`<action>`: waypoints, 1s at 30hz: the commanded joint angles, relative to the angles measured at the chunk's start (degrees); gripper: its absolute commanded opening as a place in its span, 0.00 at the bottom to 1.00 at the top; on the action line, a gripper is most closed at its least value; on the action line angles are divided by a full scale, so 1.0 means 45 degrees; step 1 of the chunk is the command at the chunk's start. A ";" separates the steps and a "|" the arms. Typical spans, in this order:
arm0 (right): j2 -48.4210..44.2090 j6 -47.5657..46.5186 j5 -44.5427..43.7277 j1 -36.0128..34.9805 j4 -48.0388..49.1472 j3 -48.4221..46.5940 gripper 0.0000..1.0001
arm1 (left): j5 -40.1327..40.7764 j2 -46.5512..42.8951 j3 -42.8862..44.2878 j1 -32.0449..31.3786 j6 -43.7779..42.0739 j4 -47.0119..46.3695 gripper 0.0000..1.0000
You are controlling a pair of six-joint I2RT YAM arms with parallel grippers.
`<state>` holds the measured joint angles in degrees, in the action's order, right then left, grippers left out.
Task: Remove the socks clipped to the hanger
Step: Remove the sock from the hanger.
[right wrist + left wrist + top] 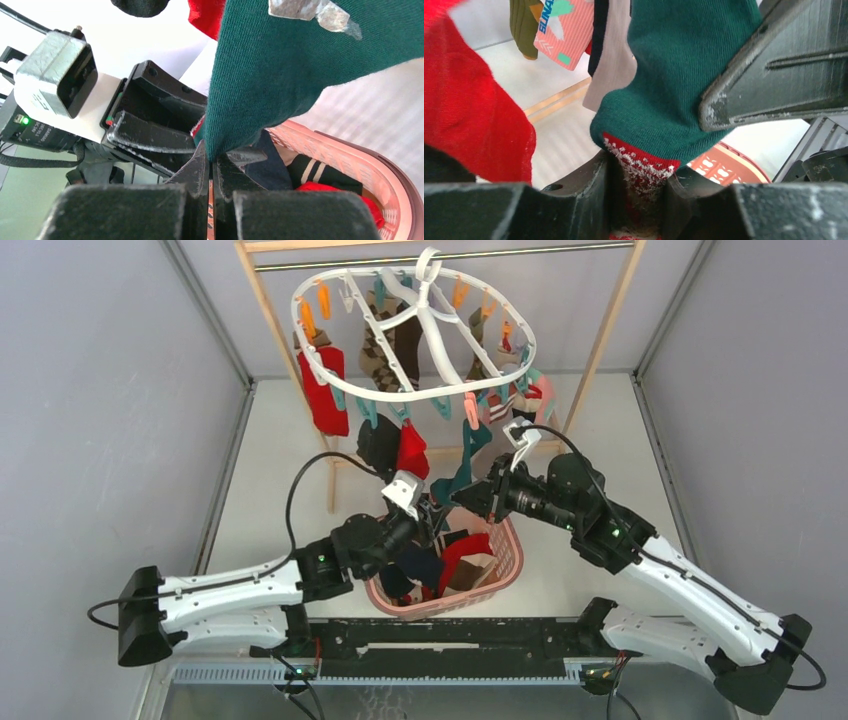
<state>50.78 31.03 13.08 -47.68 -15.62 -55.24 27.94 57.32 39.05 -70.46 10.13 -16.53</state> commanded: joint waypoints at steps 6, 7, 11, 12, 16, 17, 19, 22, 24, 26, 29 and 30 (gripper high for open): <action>0.0410 -0.0116 0.0245 -0.0087 0.0791 -0.0574 0.33 | -0.2307 -0.1366 -0.0455 0.1641 0.1145 0.0433 0.36; 0.0360 -0.0244 0.0182 -0.0044 0.0736 -0.0575 0.37 | -0.2524 -0.1553 -0.0530 0.1857 0.1284 0.0510 0.36; -0.0007 -0.0876 0.0404 0.0447 0.0609 -0.0565 0.48 | -0.3690 -0.2213 -0.0707 0.2940 0.2029 0.1099 0.37; -0.0117 -0.1052 0.0573 0.0751 0.0618 -0.0574 0.51 | -0.3949 -0.2343 -0.0725 0.3196 0.2183 0.1245 0.37; -0.0643 -0.1366 0.1394 0.1997 0.0936 -0.0570 0.57 | -0.4901 -0.2563 -0.0704 0.4121 0.2740 0.1646 0.38; -0.0745 -0.1457 0.1542 0.2248 0.1273 -0.0575 0.57 | -0.5121 -0.2547 -0.0632 0.4400 0.2870 0.1761 0.38; -0.0845 -0.1743 0.1675 0.2679 0.1808 -0.0575 0.58 | -0.5552 -0.2439 -0.0447 0.4689 0.3071 0.2002 0.39; -0.0768 -0.2498 0.1655 0.3030 0.2698 -0.0575 0.58 | -0.5985 -0.2351 -0.0108 0.4929 0.3264 0.2466 0.39; -0.0551 -0.3053 0.1828 0.3149 0.3298 -0.0575 0.58 | -0.6110 -0.2357 0.0077 0.5083 0.3428 0.2742 0.40; -0.0263 -0.3630 0.2062 0.3169 0.4155 -0.0573 0.59 | -0.6671 -0.2399 0.0226 0.5288 0.3615 0.3015 0.40; 0.0167 -0.4462 0.2451 0.3221 0.4952 -0.0557 0.62 | -0.7067 -0.2581 0.0379 0.5507 0.3924 0.3368 0.41; 0.0295 -0.4679 0.2477 0.3241 0.5130 -0.0556 0.63 | -0.7137 -0.2642 0.0402 0.5562 0.4031 0.3438 0.41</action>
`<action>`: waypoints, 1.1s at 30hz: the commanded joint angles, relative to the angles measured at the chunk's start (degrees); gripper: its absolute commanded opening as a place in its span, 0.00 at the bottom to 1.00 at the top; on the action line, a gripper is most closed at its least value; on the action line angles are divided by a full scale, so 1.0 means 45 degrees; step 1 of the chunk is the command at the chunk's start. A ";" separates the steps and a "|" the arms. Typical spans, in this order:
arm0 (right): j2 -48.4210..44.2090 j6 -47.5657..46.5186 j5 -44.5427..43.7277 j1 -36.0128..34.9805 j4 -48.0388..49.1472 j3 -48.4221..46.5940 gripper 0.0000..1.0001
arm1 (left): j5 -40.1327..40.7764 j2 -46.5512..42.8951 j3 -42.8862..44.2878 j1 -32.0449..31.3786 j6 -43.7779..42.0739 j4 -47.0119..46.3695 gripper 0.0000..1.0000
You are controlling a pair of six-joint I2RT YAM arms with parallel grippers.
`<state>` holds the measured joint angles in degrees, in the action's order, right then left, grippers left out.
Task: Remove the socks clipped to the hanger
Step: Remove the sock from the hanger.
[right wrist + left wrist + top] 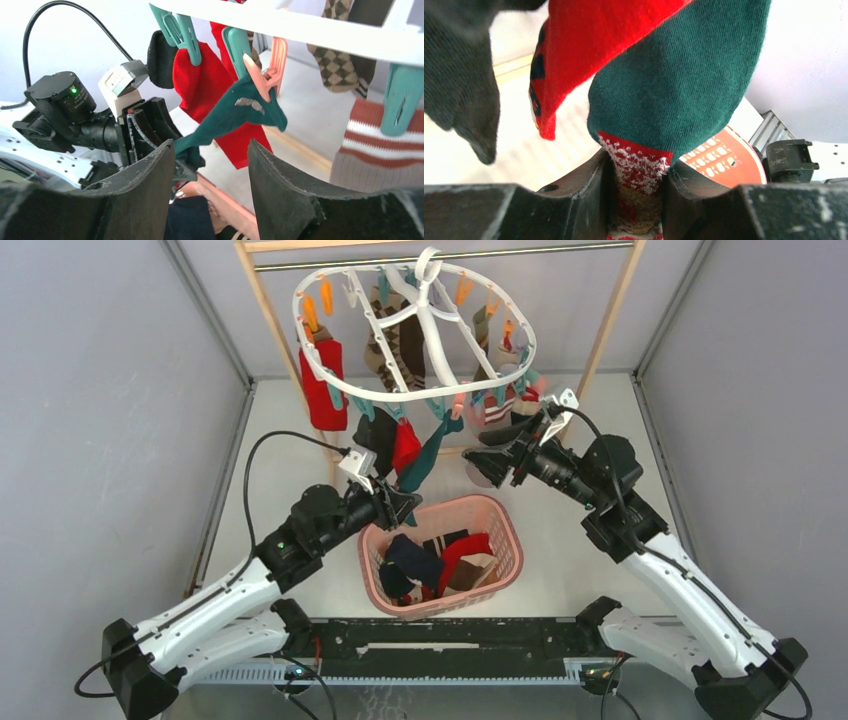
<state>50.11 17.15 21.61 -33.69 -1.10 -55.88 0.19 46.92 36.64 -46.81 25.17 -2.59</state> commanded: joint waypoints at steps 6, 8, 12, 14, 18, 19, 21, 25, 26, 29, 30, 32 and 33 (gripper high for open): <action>0.1111 -0.2658 0.0767 0.0229 0.3061 -0.0249 0.66 | -0.1319 -0.0758 0.1421 0.0631 0.0981 0.1339 0.42; 0.1238 -0.2762 0.0943 0.0290 0.3636 -0.0030 0.66 | -0.1451 -0.0846 0.1582 0.0751 0.1052 0.1599 0.42; 0.1646 -0.2525 0.1466 0.0705 0.4498 0.0093 0.67 | -0.1774 -0.0913 0.1818 0.1071 0.1210 0.1993 0.43; 0.1867 -0.2131 0.1909 0.1034 0.5065 0.0093 0.67 | -0.1957 -0.0916 0.1857 0.1247 0.1293 0.2096 0.43; 0.2203 -0.1372 0.2729 0.1737 0.5948 0.0093 0.67 | -0.2187 -0.0996 0.1862 0.1683 0.1429 0.2286 0.43; 0.2280 -0.1259 0.2871 0.1876 0.6090 0.0093 0.67 | -0.2248 -0.1010 0.1858 0.1785 0.1469 0.2310 0.43; 0.2384 -0.1144 0.3086 0.2036 0.6315 0.0093 0.67 | -0.2328 -0.1055 0.1838 0.1981 0.1529 0.2343 0.43; 0.2611 -0.1144 0.3363 0.2217 0.6593 0.0093 0.67 | -0.2528 -0.1109 0.1870 0.2319 0.1641 0.2437 0.43; 0.2683 -0.1163 0.3412 0.2226 0.6664 0.0093 0.67 | -0.2586 -0.1109 0.1890 0.2409 0.1661 0.2449 0.43; 0.2869 -0.1136 0.3522 0.2247 0.6910 0.0093 0.66 | -0.2740 -0.1136 0.1999 0.2527 0.1673 0.2516 0.43; 0.2942 -0.1120 0.3576 0.2252 0.7013 0.0093 0.67 | -0.2752 -0.1140 0.2036 0.2559 0.1673 0.2551 0.43; 0.3110 -0.1072 0.3677 0.2245 0.7270 0.0093 0.66 | -0.2802 -0.1158 0.2103 0.2587 0.1653 0.2613 0.43; 0.3187 -0.1044 0.3707 0.2235 0.7376 0.0093 0.66 | -0.2825 -0.1164 0.2120 0.2606 0.1653 0.2610 0.43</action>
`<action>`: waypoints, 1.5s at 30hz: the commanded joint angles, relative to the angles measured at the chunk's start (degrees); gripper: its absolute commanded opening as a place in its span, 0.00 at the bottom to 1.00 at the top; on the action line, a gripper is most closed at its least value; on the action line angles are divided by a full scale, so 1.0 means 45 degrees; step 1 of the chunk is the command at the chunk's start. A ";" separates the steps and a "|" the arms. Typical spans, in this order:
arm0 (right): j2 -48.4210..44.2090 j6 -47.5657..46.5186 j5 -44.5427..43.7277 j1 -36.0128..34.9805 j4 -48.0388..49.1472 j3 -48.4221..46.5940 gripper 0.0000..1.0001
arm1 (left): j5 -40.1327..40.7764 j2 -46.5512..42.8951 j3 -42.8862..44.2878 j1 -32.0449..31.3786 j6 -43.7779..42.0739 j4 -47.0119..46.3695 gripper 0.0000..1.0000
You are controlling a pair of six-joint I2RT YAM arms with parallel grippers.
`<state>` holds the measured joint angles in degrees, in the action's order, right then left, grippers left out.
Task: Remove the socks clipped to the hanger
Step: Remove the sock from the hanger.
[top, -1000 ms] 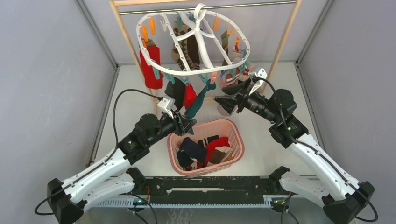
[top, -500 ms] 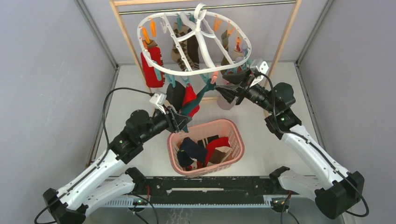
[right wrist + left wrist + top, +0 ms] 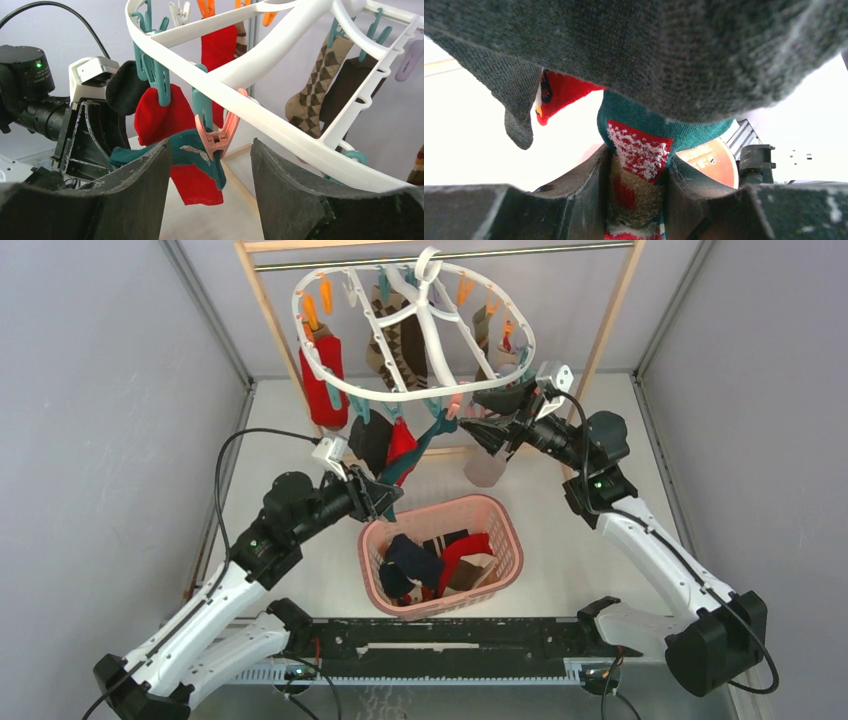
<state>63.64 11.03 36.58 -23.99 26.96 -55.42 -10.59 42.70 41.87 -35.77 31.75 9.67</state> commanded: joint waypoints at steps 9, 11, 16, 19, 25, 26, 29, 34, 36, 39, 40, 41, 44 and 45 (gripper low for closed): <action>0.0896 0.0709 0.0313 0.0031 0.2197 -0.0009 0.66 | -0.0500 -0.0250 0.1067 0.0195 0.0136 0.0033 0.44; 0.1015 0.0780 0.0262 -0.0042 0.2400 -0.0009 0.67 | -0.0553 -0.0235 0.1067 0.0195 0.0133 0.0022 0.44; 0.1231 0.0910 0.0095 -0.0191 0.2841 -0.0020 0.66 | -0.0667 -0.0192 0.1087 0.0215 0.0059 0.0016 0.43; 0.1352 0.1023 0.0056 -0.0250 0.3004 -0.0107 0.66 | -0.0691 -0.0242 0.1068 0.0227 0.0035 0.0009 0.43; 0.1550 0.1064 -0.0054 -0.0466 0.3076 -0.0367 0.66 | -0.0715 -0.0231 0.1033 0.0237 0.0016 0.0016 0.44; 0.1560 0.1077 -0.0093 -0.0501 0.3116 -0.0379 0.65 | -0.0721 -0.0221 0.1029 0.0249 0.0016 0.0035 0.44; 0.1586 0.1145 -0.0176 -0.0527 0.3238 -0.0380 0.65 | -0.0722 -0.0260 0.0991 0.0256 -0.0009 0.0038 0.44; 0.1528 0.1192 -0.0293 -0.0594 0.3356 -0.0380 0.64 | -0.0723 -0.0356 0.0912 0.0272 -0.0013 0.0038 0.44; 0.1461 0.1202 -0.0366 -0.0583 0.3398 -0.0380 0.64 | -0.0723 -0.0385 0.0875 0.0285 -0.0024 0.0038 0.44; 0.1343 0.1238 -0.0449 -0.0568 0.3386 -0.0375 0.60 | -0.0733 -0.0387 0.0855 0.0280 -0.0014 0.0038 0.44; 0.1305 0.1241 -0.0452 -0.0582 0.3384 -0.0380 0.58 | -0.0738 -0.0388 0.0853 0.0298 -0.0022 0.0038 0.44; 0.1263 0.1241 -0.0453 -0.0579 0.3340 -0.0380 0.57 | -0.0748 -0.0397 0.0835 0.0293 -0.0009 0.0028 0.44; 0.1145 0.1241 -0.0491 -0.0572 0.3296 -0.0380 0.53 | -0.0759 -0.0421 0.0796 0.0299 -0.0024 0.0001 0.44; 0.1106 0.1241 -0.0501 -0.0583 0.3287 -0.0375 0.51 | -0.0787 -0.0411 0.0784 0.0303 -0.0019 -0.0001 0.44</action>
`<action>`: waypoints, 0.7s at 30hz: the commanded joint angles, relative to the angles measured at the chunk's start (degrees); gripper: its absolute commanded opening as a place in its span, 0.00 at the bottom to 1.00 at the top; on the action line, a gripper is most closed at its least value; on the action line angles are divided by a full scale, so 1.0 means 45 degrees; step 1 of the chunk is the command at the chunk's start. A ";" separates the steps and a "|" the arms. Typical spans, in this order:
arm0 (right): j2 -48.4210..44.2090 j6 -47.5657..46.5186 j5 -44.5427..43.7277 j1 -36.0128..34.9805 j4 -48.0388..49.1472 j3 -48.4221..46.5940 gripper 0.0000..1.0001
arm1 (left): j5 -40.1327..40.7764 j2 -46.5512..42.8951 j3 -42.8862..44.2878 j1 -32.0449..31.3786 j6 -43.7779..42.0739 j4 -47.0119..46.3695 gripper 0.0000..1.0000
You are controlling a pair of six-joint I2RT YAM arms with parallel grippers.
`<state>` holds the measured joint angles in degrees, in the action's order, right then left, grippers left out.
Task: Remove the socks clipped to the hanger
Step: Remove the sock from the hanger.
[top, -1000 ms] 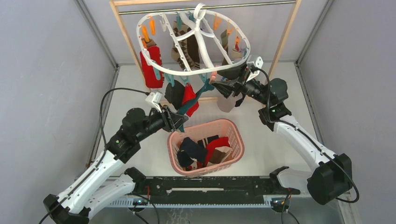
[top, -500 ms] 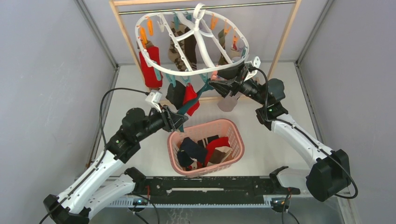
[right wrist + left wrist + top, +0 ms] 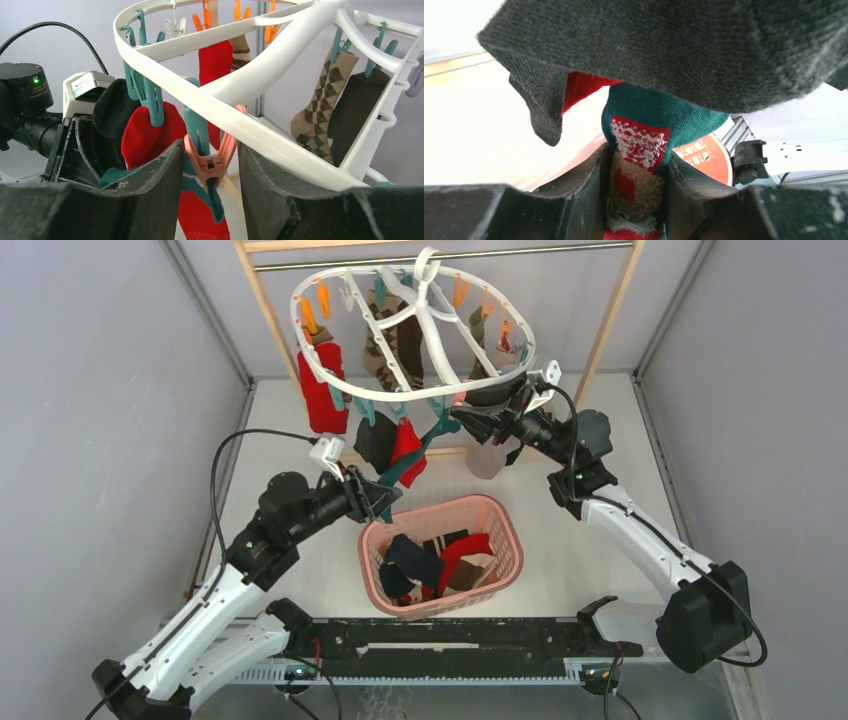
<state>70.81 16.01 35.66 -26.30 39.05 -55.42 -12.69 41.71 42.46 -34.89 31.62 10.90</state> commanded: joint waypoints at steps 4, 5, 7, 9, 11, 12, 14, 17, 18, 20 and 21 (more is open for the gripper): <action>-0.0549 0.0190 -0.0346 -0.0053 0.0628 -0.0380 0.42 | -0.0312 -0.0192 0.0605 0.0110 0.0005 -0.0292 0.44; -0.0558 0.0216 -0.0373 -0.0053 0.0638 -0.0375 0.40 | -0.0338 -0.0191 0.0604 0.0105 0.0005 -0.0292 0.44; -0.0549 0.0233 -0.0317 -0.0047 0.0519 -0.0495 0.34 | -0.0355 -0.0188 0.0604 0.0098 0.0005 -0.0297 0.43; -0.0511 0.0231 -0.0278 -0.0087 0.0445 -0.0596 0.30 | -0.0357 -0.0174 0.0586 0.0103 0.0013 -0.0317 0.43; -0.0464 0.0217 -0.0214 -0.0107 0.0298 -0.0700 0.22 | -0.0368 -0.0175 0.0568 0.0110 0.0012 -0.0331 0.43; -0.0462 0.0212 -0.0210 -0.0109 0.0262 -0.0725 0.19 | -0.0369 -0.0186 0.0551 0.0100 0.0009 -0.0324 0.43; -0.0461 0.0178 -0.0145 -0.0112 0.0140 -0.0758 0.10 | -0.0378 -0.0206 0.0527 0.0108 0.0023 -0.0368 0.43; -0.0442 0.0040 -0.0177 -0.0175 -0.0215 -0.0823 0.00 | -0.0441 -0.0218 0.0507 0.0116 0.0054 -0.0408 0.43; -0.0420 0.0002 -0.0205 -0.0207 -0.0322 -0.0843 0.00 | -0.0457 -0.0231 0.0507 0.0103 0.0063 -0.0409 0.44; -0.0357 -0.0041 -0.0174 -0.0236 -0.0598 -0.0913 0.00 | -0.0499 -0.0237 0.0497 0.0098 0.0082 -0.0429 0.44; -0.0331 -0.0069 -0.0181 -0.0247 -0.0743 -0.0955 0.00 | -0.0542 -0.0260 0.0503 0.0098 0.0101 -0.0429 0.43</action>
<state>69.84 16.43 34.63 -26.65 36.93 -56.75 -13.39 41.56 42.46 -34.85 31.64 10.90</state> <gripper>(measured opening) 0.348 0.437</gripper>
